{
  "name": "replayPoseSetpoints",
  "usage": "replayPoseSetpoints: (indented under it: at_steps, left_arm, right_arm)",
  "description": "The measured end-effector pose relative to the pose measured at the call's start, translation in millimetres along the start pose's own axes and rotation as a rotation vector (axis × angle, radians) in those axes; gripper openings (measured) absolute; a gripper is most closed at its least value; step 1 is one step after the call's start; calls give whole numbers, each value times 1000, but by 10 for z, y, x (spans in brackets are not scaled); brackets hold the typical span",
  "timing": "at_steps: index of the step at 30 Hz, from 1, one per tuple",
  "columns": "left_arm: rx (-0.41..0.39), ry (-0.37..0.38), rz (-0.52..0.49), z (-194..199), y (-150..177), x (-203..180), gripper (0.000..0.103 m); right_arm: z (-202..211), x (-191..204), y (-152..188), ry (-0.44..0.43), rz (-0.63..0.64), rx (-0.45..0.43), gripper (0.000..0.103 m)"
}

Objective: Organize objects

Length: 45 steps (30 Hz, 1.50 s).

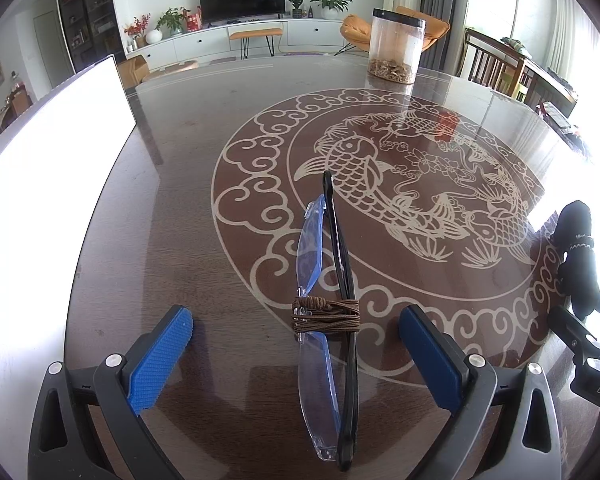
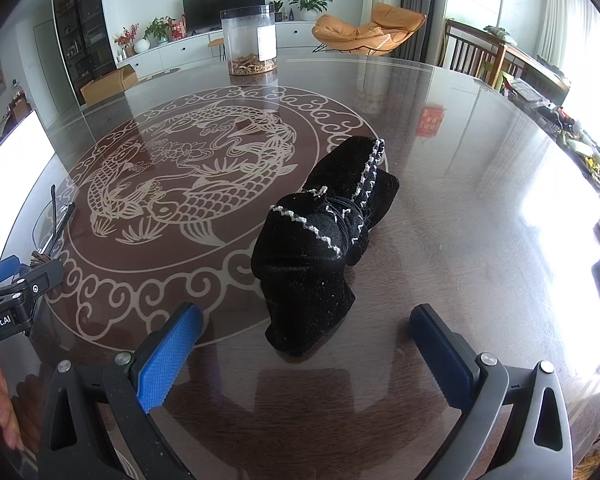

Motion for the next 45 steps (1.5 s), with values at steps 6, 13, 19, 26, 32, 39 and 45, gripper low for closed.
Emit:
replayPoseSetpoints:
  at_steps: [6, 13, 19, 26, 32, 39, 45]
  left_arm:
    - [-1, 5, -1, 13, 11, 3, 103]
    - [-2, 5, 0, 41, 37, 20, 103]
    - [-2, 5, -1, 40, 33, 17, 103]
    - [-3, 6, 1, 42, 36, 26, 103]
    - [-3, 7, 2, 40, 35, 27, 103]
    - [-3, 7, 2, 39, 35, 26, 103]
    - [-3, 6, 0, 38, 32, 32, 103]
  right_arm:
    - [2, -4, -10, 0, 0, 0, 103]
    - [2, -4, -6, 0, 0, 0, 103]
    - [2, -3, 1, 0, 1, 0, 103]
    - [4, -6, -9, 0, 1, 0, 103]
    - [4, -7, -10, 0, 1, 1, 103]
    - [5, -8, -10, 0, 1, 1, 103]
    - [4, -5, -2, -1, 1, 1, 103]
Point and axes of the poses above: each gripper's, at about its wrist camera, not at the fingertips, and z roughly against the way its jaws point, x to its left, y to its underside, the point moved 3 cm from there along -z, roughly the way its jaws point, and after that the axes turned 3 degrees about -x, right-handed, at the moved point
